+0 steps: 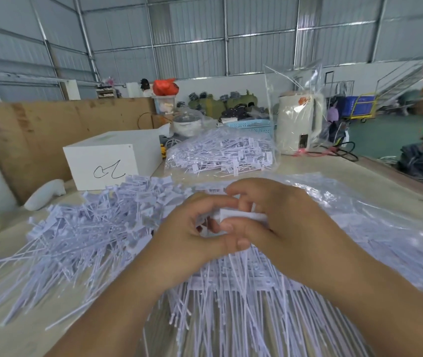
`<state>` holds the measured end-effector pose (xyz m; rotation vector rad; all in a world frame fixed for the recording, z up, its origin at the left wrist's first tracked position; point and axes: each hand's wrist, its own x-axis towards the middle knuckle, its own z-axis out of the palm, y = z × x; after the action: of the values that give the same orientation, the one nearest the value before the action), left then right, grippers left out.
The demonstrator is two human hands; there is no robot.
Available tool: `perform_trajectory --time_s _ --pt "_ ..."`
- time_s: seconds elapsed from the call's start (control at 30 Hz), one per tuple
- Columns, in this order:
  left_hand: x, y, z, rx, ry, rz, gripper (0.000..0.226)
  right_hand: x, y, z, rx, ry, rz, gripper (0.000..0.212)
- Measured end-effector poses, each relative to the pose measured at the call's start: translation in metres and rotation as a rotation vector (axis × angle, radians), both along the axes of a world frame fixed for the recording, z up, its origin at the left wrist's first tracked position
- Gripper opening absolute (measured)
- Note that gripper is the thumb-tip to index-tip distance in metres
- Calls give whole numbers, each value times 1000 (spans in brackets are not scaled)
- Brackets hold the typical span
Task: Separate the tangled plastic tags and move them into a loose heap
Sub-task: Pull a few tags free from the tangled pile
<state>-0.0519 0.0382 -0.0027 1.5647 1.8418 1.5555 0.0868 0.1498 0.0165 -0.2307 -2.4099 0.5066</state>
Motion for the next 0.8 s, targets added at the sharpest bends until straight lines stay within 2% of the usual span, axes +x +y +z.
perform_trajectory --time_s 0.13,0.3,0.4,0.5,0.57,0.63,0.7,0.73,0.8 --pt "0 3 0 134 22 91 30 3 10 1 -160 27 19 50" --pt "-1 -1 9 291 -143 195 22 9 15 9 -95 -74 -57 52" --pt "-3 -2 11 283 -181 242 20 12 8 13 -40 48 -131 45" --pt "-5 1 9 212 -103 315 28 16 -2 15 114 243 -163 37" --pt "-7 1 9 178 -133 280 28 18 -9 17 193 283 -168 30" --pt "-8 -1 10 182 -205 218 26 20 -9 19 246 242 -216 27" --pt "-8 -3 12 187 -247 202 25 20 -7 21 266 104 -297 39" --pt "-8 -3 13 186 -243 212 26 20 -5 21 256 21 -334 44" --pt "-7 -3 13 178 -205 271 29 19 -3 19 265 -64 -375 41"
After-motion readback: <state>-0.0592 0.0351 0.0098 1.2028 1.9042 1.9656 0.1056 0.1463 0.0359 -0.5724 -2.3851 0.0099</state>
